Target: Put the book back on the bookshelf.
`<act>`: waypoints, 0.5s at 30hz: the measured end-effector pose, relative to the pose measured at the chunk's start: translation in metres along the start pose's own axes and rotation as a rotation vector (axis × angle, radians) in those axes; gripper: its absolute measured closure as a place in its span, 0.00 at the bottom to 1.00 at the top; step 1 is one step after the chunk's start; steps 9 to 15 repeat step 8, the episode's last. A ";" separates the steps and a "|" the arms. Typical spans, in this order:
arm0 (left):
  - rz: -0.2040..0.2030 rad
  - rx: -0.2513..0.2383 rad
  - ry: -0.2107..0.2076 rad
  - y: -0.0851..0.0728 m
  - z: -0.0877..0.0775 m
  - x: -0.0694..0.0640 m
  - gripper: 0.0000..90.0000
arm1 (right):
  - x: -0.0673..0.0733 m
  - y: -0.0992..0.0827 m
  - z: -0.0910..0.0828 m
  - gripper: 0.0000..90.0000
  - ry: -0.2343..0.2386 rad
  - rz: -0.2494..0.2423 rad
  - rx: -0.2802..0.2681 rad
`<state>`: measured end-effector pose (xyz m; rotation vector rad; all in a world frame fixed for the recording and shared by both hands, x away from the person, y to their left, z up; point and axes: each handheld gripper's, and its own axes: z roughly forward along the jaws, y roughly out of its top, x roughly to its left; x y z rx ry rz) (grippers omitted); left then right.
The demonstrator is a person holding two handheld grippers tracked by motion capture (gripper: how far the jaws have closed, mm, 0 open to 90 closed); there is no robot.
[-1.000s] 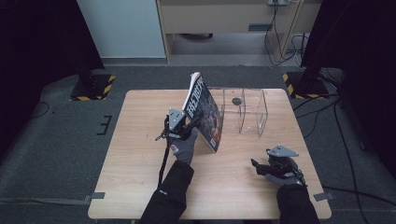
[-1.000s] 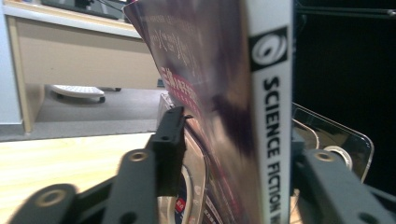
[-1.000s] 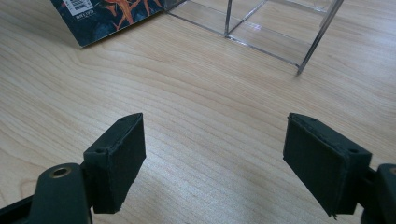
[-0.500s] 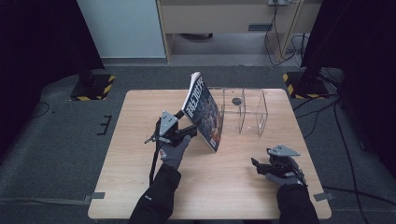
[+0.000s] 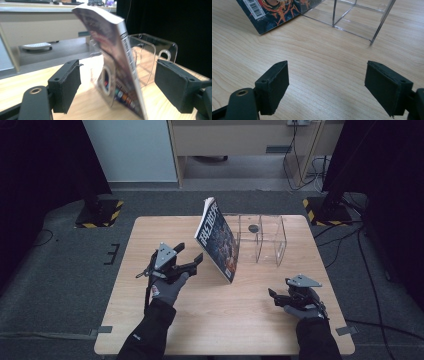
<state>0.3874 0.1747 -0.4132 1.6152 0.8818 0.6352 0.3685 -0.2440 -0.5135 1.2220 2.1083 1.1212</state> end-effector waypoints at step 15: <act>0.052 0.113 0.040 -0.036 -0.030 0.017 0.20 | 0.000 0.001 -0.003 0.20 -0.019 0.014 -0.002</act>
